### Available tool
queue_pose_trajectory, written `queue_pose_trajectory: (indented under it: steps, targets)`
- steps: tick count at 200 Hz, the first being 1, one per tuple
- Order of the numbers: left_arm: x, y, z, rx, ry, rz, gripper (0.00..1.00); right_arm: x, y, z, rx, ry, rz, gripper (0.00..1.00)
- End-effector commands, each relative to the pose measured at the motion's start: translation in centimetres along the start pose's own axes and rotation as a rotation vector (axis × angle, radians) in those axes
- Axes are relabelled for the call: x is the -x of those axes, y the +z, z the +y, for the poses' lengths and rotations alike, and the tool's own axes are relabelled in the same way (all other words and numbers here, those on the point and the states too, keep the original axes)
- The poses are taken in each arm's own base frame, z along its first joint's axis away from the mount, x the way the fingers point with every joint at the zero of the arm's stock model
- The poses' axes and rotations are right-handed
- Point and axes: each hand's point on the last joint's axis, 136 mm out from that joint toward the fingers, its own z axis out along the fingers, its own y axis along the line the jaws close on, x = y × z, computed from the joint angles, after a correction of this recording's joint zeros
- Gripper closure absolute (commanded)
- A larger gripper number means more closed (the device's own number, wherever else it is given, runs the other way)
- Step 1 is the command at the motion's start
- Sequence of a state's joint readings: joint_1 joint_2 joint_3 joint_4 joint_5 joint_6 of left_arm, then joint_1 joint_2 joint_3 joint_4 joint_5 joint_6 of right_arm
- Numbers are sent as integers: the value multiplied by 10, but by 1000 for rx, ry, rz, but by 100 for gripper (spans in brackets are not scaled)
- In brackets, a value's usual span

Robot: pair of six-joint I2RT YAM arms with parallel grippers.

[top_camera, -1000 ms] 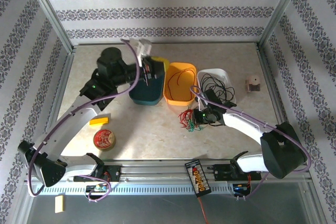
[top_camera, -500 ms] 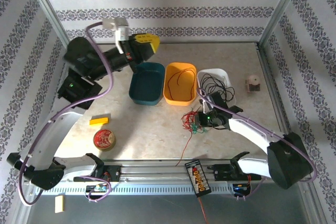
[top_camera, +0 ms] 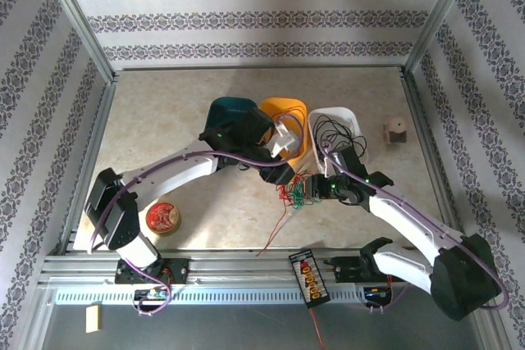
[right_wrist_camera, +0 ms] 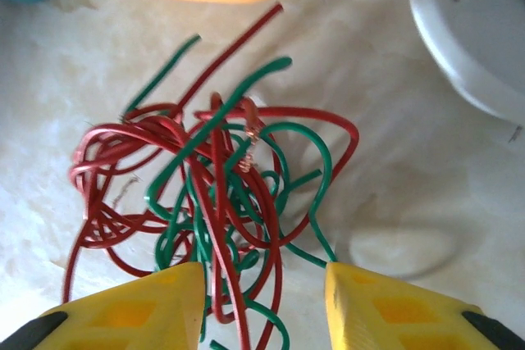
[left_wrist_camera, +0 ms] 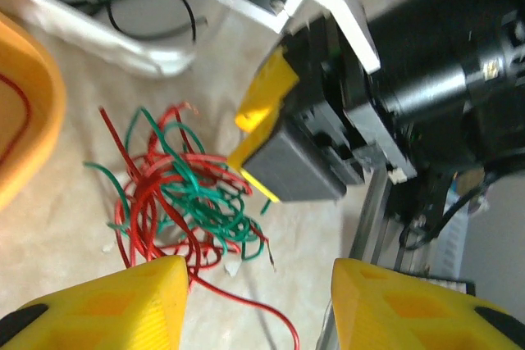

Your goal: Untangle the cables

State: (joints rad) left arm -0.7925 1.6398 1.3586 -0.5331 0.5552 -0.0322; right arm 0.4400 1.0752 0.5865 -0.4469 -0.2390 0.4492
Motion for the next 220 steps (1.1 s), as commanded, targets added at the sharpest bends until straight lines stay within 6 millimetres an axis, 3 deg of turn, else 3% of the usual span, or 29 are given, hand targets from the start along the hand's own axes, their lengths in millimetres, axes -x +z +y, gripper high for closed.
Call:
queue_pose_trajectory:
  steps: [1,16,53,125,155,180,220]
  targets:
    - [-17,9,5,12,44,74,50,-12,6,-2,9,31,67,62]
    - [-23,18,7,-6,35,85,50,-13,10,0,18,29,80,68]
    - [-34,46,21,36,33,122,50,-10,13,0,18,23,85,97]
    - [-67,96,49,133,44,206,53,18,-22,24,99,15,-58,100]
    - [-81,102,50,116,38,229,57,41,-52,30,97,20,-161,100]
    - [-90,103,51,115,22,242,69,67,-89,26,58,49,-299,100]
    - [-96,103,54,124,6,251,76,100,-145,21,17,97,-499,100]
